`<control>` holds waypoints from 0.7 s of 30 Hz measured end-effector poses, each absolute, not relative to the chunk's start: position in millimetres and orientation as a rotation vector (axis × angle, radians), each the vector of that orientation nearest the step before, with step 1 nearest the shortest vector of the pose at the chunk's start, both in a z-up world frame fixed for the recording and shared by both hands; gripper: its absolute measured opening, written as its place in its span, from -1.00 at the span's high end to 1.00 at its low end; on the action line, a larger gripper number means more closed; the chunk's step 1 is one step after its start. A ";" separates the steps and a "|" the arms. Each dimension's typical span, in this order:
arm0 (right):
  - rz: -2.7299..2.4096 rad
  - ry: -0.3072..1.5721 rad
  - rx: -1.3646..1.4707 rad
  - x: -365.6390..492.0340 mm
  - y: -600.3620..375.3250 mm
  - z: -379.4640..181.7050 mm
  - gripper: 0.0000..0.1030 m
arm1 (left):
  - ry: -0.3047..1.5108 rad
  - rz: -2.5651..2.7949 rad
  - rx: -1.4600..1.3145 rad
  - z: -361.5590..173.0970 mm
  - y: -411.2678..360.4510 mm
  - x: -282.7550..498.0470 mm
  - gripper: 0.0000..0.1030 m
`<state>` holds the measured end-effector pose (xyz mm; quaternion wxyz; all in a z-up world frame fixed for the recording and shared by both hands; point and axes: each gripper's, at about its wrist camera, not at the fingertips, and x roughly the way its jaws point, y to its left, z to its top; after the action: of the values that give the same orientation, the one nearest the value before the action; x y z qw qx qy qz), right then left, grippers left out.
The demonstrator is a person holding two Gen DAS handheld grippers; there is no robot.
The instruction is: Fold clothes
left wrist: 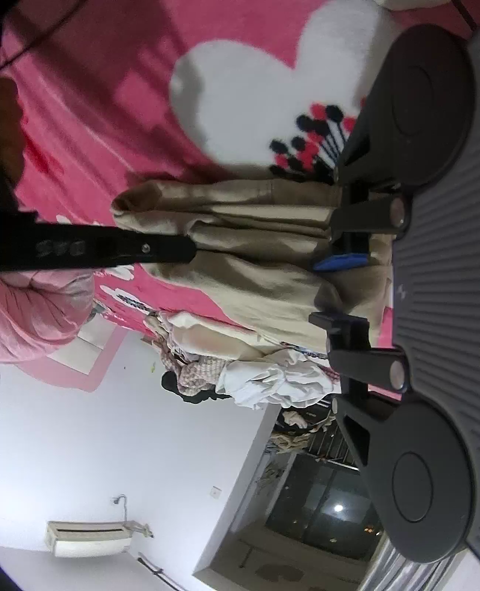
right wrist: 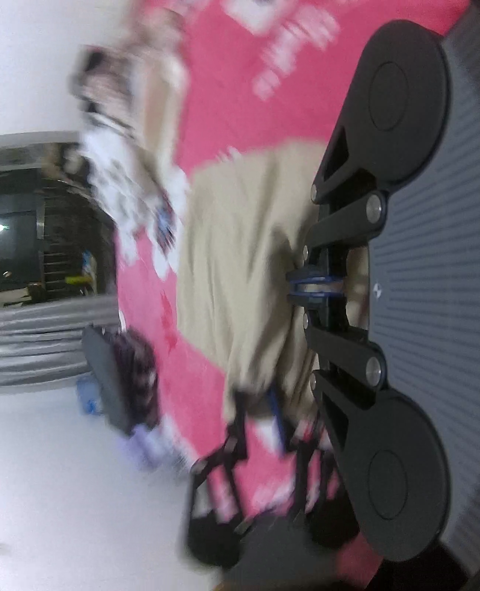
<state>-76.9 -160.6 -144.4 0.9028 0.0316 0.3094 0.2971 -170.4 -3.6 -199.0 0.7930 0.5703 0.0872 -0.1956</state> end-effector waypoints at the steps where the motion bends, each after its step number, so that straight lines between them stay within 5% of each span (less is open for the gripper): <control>1: 0.638 0.679 0.132 -73.9 -165.0 -144.1 0.92 | 0.185 -0.424 1.222 -198.8 -4.2 -168.6 0.52; 7: 0.664 0.864 0.566 -55.1 -193.1 -144.8 0.84 | 0.150 -0.446 1.249 -204.1 -1.3 -172.6 0.69; 12: 0.632 1.027 0.962 -27.4 -199.9 -168.7 0.44 | 0.111 -0.447 1.295 -211.5 0.7 -177.5 0.69; 21: 0.587 1.202 1.121 -9.6 -175.9 -186.9 0.37 | 0.093 -0.454 1.290 -214.7 1.7 -176.1 0.68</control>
<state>-9.6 -175.9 -186.9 0.6428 0.4921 0.5275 0.2575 -176.1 1.7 -214.7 0.7742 0.5956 0.0427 -0.2098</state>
